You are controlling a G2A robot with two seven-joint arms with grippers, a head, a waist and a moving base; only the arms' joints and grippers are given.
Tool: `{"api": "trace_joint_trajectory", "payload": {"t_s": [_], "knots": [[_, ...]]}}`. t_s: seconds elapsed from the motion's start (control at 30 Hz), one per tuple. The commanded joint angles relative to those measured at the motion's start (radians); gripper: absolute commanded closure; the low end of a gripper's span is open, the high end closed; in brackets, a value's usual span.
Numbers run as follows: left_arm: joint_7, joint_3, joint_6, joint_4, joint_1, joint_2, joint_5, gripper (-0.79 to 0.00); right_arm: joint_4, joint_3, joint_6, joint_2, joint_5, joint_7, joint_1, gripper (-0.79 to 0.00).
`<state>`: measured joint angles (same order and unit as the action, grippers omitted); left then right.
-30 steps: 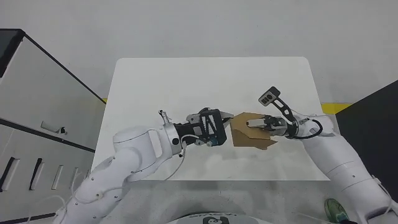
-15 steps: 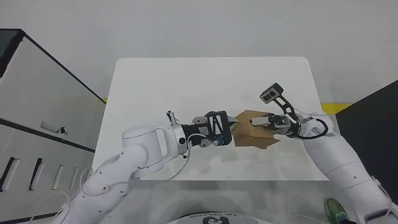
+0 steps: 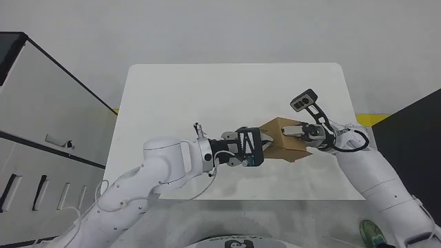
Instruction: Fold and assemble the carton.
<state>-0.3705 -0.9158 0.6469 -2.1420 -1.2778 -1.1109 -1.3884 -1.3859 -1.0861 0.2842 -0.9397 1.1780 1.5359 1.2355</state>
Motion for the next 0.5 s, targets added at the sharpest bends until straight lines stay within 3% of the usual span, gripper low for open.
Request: {"api": "trace_joint_trajectory", "payload": {"t_s": [0.0,0.47], "knots": [[0.002,0.004,-0.001,0.004,0.004,-0.001,0.000,0.000,-0.006,0.004,0.000,0.002,0.004,0.000,0.000,0.000],[0.046,0.000,0.008,0.026,0.008,-0.003,0.047,0.000,-0.015,0.029,0.000,0.008,0.038,0.000,-0.011,0.000]]}}
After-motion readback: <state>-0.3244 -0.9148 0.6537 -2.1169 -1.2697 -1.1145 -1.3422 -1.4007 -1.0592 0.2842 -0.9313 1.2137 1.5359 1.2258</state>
